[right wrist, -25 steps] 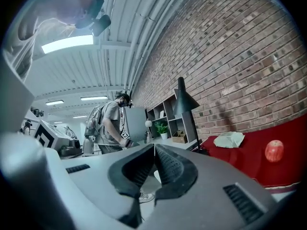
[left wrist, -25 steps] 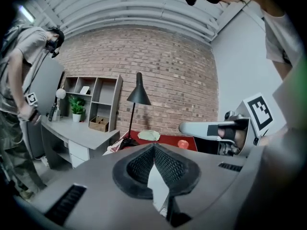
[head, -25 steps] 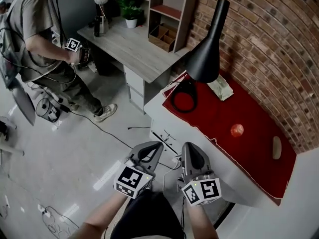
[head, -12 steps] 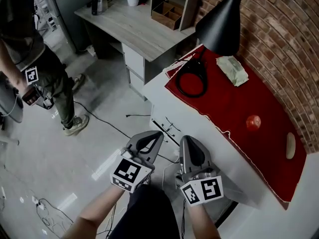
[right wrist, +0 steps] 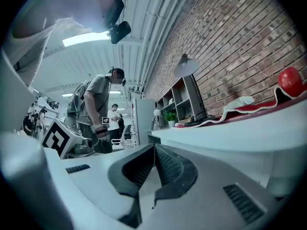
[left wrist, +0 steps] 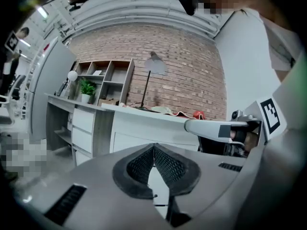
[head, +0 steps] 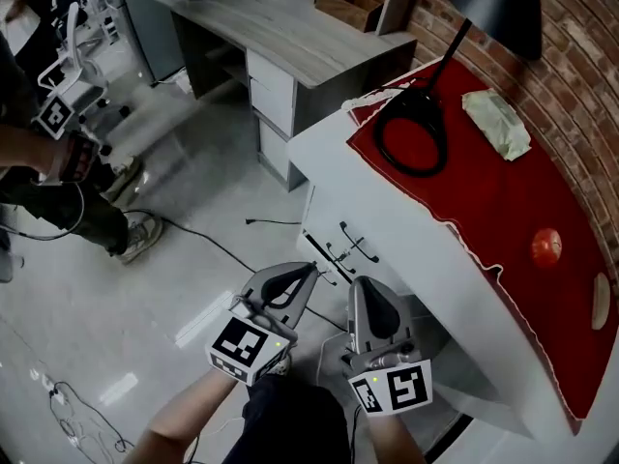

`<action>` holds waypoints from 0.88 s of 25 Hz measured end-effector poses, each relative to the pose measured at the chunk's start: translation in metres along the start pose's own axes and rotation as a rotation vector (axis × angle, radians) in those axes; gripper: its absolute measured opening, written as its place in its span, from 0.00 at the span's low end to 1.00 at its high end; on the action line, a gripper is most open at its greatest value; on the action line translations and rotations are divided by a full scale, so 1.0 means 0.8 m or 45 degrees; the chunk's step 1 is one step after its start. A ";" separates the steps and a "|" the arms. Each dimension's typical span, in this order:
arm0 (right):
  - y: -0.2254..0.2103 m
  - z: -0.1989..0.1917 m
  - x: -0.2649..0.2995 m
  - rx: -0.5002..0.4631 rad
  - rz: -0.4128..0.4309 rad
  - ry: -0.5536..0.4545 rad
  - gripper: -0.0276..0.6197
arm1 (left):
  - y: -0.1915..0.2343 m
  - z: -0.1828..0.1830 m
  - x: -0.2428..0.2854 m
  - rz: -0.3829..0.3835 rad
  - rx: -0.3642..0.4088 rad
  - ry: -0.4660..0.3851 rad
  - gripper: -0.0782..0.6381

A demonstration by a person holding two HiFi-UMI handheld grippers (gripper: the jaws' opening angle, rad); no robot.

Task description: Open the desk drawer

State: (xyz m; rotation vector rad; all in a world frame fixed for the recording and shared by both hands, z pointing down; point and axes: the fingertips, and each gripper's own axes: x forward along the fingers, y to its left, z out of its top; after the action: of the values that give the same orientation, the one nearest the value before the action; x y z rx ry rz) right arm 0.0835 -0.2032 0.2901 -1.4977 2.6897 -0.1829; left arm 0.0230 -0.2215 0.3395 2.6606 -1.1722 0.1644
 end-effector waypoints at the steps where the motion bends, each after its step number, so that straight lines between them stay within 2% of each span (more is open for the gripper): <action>1: -0.002 -0.014 0.001 0.002 0.007 -0.003 0.07 | 0.005 -0.013 0.003 -0.002 -0.010 -0.006 0.12; 7: -0.021 -0.092 0.011 0.006 0.010 -0.010 0.07 | 0.031 -0.088 0.020 0.020 -0.052 -0.012 0.12; 15: -0.039 -0.180 0.021 -0.008 0.019 0.000 0.07 | 0.046 -0.180 0.050 -0.008 -0.073 -0.017 0.12; 22: -0.048 -0.240 0.032 -0.045 0.040 -0.045 0.07 | 0.059 -0.246 0.068 -0.047 -0.014 -0.004 0.12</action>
State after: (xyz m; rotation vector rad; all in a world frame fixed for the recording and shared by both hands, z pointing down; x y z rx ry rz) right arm 0.0813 -0.2304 0.4858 -1.4531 2.7006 -0.1073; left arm 0.0224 -0.2413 0.5485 2.6722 -1.1206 0.1475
